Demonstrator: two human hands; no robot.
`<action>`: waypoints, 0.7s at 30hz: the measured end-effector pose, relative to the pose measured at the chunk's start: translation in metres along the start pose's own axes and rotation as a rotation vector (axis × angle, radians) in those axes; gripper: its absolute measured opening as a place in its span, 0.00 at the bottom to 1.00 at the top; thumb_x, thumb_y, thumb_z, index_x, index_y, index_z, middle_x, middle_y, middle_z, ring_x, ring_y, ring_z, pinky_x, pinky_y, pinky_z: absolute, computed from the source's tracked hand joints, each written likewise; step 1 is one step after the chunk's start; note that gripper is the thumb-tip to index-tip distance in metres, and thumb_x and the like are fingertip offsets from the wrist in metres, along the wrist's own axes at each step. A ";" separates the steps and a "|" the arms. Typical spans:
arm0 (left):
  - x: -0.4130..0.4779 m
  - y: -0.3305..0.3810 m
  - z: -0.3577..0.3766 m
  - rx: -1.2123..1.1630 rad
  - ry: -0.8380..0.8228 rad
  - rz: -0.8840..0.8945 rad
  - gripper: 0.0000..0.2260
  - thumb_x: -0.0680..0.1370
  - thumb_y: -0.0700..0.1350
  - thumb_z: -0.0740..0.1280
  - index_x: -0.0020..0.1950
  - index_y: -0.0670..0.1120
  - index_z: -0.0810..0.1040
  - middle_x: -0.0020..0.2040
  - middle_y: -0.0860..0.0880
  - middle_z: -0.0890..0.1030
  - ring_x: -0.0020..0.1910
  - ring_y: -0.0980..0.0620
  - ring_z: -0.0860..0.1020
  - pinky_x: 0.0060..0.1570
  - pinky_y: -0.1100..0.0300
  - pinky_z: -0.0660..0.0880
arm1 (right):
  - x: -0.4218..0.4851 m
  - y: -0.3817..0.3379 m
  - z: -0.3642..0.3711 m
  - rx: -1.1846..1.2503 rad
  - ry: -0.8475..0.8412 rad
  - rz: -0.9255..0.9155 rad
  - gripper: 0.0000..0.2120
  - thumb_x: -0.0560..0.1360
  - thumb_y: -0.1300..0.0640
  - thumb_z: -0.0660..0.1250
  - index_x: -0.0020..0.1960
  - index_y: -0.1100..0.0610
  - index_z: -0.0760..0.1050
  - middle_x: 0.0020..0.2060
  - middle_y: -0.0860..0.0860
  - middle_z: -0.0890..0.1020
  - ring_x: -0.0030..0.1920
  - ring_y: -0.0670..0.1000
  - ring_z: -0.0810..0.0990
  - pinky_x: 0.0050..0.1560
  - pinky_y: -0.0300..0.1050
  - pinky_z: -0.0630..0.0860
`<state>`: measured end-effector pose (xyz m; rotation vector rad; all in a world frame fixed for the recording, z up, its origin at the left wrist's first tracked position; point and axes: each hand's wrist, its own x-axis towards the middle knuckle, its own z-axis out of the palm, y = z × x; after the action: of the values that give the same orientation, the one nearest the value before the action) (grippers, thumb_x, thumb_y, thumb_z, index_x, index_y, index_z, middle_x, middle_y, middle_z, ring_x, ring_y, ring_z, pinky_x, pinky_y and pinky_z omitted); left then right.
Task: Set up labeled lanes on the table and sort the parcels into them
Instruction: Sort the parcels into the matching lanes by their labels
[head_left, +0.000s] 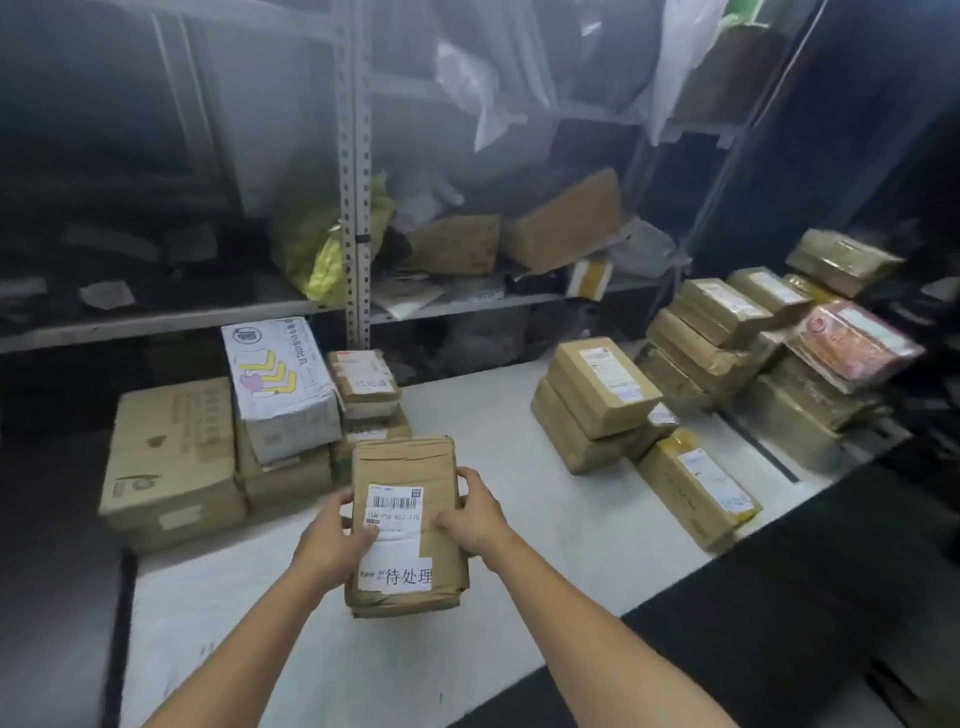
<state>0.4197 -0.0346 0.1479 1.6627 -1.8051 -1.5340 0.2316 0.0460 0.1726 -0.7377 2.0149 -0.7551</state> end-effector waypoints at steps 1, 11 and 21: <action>-0.001 0.018 0.013 0.000 -0.018 0.021 0.24 0.76 0.48 0.72 0.70 0.54 0.68 0.55 0.50 0.80 0.49 0.46 0.82 0.49 0.44 0.82 | -0.004 0.002 -0.023 0.006 0.024 0.002 0.33 0.68 0.57 0.66 0.71 0.41 0.63 0.50 0.49 0.80 0.55 0.55 0.81 0.55 0.60 0.81; -0.040 0.204 0.150 -0.009 -0.099 0.119 0.22 0.79 0.46 0.71 0.70 0.52 0.67 0.55 0.47 0.80 0.50 0.46 0.82 0.43 0.45 0.83 | -0.019 0.019 -0.250 0.019 0.193 -0.113 0.34 0.73 0.62 0.69 0.76 0.48 0.62 0.67 0.54 0.75 0.65 0.56 0.74 0.64 0.53 0.75; -0.048 0.323 0.220 -0.101 -0.097 0.138 0.30 0.78 0.40 0.71 0.76 0.52 0.61 0.62 0.46 0.79 0.54 0.47 0.81 0.51 0.42 0.80 | 0.019 0.012 -0.380 0.000 0.207 -0.239 0.33 0.73 0.61 0.71 0.75 0.53 0.63 0.66 0.53 0.76 0.62 0.55 0.75 0.62 0.52 0.76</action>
<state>0.0834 0.0525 0.3336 1.4102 -1.8148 -1.6410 -0.1038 0.1302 0.3314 -0.9450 2.1338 -1.0051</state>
